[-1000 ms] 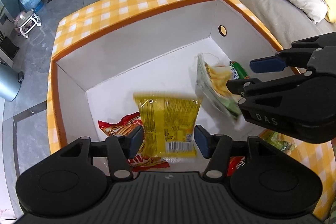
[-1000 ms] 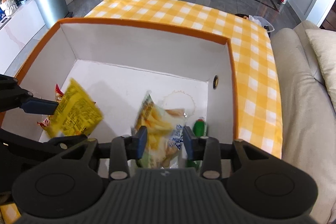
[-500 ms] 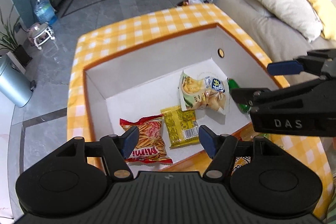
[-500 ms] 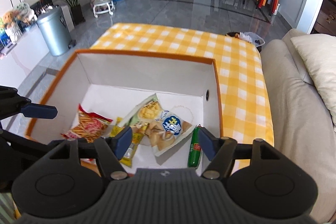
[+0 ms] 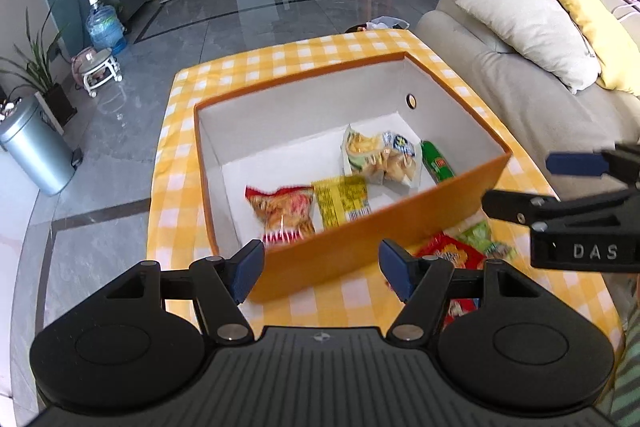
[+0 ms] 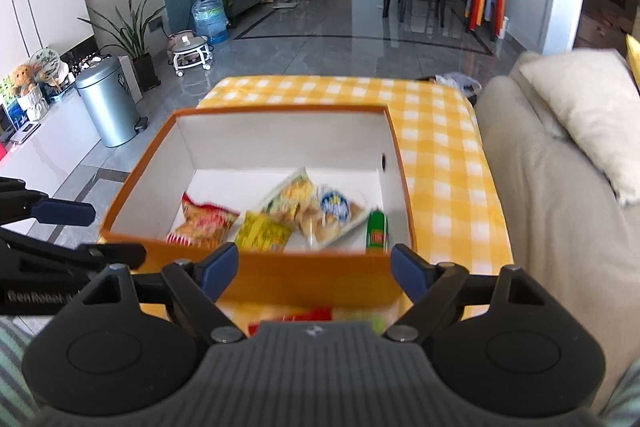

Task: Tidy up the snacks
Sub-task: 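Open both tools to drop the items in the box and withdraw, then grasp the clear candy bag with the left tool while the right tool grasps the white stick-snack pack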

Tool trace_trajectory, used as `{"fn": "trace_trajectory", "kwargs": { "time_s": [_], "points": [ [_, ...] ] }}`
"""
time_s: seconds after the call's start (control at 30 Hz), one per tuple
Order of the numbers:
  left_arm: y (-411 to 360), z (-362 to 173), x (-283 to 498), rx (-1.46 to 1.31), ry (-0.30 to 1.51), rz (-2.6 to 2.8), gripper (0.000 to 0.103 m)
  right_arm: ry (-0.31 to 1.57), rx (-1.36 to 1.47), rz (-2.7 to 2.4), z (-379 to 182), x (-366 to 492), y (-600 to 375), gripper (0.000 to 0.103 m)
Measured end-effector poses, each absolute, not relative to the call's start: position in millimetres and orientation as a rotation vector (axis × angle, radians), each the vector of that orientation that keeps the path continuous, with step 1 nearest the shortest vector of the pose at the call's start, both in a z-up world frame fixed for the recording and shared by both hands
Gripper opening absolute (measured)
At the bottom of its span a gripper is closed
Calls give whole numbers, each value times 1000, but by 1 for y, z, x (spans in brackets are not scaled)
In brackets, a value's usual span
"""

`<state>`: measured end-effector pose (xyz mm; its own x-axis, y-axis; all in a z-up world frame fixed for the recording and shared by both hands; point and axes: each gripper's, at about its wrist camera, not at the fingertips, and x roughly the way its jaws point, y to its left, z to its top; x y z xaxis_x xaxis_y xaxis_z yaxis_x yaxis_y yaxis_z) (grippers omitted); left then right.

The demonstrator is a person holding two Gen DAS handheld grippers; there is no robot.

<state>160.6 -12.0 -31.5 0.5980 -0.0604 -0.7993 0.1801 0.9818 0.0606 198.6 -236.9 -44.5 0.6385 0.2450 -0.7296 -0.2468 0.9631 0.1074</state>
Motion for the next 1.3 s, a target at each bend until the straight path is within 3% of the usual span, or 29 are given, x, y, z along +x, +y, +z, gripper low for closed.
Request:
{"fn": "trace_trajectory", "kwargs": {
  "time_s": [0.83, 1.3],
  "points": [
    [-1, -89, 68, 109, 1133, -256, 77, 1019, -6, 248, -108, 61, -261, 83],
    [-42, -122, 67, 329, 1177, -448, 81, 1144, 2, 273, -142, 63, -257, 73]
  ]
}}
